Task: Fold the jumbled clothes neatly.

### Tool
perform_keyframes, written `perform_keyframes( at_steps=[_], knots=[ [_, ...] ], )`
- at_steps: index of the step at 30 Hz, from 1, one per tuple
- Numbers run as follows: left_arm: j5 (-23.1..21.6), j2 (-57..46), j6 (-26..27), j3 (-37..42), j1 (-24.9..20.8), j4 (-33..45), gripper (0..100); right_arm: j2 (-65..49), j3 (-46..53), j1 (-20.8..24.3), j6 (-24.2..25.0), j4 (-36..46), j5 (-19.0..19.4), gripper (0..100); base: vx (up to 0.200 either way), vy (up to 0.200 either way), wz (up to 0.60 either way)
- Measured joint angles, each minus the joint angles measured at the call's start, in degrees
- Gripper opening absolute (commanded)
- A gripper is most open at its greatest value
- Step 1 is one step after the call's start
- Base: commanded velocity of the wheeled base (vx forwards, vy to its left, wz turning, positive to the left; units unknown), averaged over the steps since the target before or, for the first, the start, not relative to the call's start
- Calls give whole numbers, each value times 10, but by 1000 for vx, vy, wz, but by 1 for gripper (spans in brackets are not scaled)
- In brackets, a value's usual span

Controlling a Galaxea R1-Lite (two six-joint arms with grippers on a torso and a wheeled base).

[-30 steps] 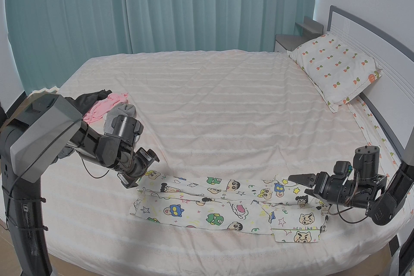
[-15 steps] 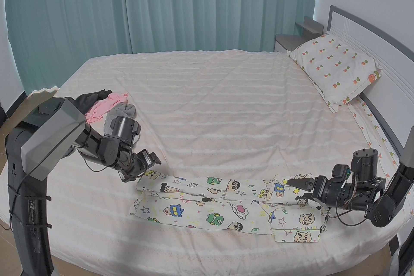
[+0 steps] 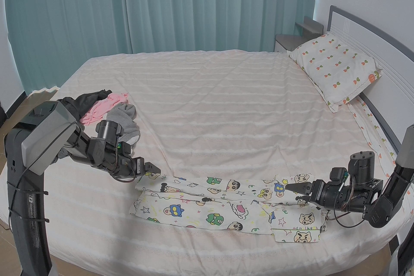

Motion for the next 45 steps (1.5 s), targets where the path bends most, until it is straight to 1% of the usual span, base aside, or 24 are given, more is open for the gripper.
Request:
perform_keyframes(
  at_steps=[2, 7, 11, 13, 16, 21, 22, 38, 41, 45],
  knots=[
    [-7, 7, 10, 0, 0, -1, 100, 6, 2, 4, -1, -14, 0, 100, 0, 0, 0],
    [-16, 18, 11, -2, -4, -4, 100, 21, 14, 9, -2, -54, 0, 100, 0, 0, 0],
    [-18, 21, 8, -1, -5, -31, 100, 35, 25, 10, -2, -97, -1, 100, 0, 0, 0],
    [-18, 22, -3, 4, -7, -49, 100, 43, 31, 11, -2, -117, -1, 100, 0, 0, 0],
    [-18, 23, -18, 10, -12, -70, 100, 54, 38, 11, -2, -128, 0, 100, 0, 0, 0],
    [-19, 23, -23, 25, -16, -78, 100, 61, 42, 12, -2, -129, 0, 100, 0, 0, 0],
    [-19, 23, -24, 27, -16, -78, 0, 62, 42, 12, -2, -129, 0, 100, 0, 0, 0],
    [-17, 11, -26, 39, -11, -79, 0, 67, 44, 13, -1, -129, 2, 100, 0, 0, 0],
    [-14, 2, -40, 37, -14, -90, 0, 67, 45, 16, -2, -129, 2, 100, 0, 0, 0],
    [-7, -8, -69, 35, -20, -133, 0, 67, 45, 18, -2, -129, 2, 100, 0, 0, 0]
  ],
)
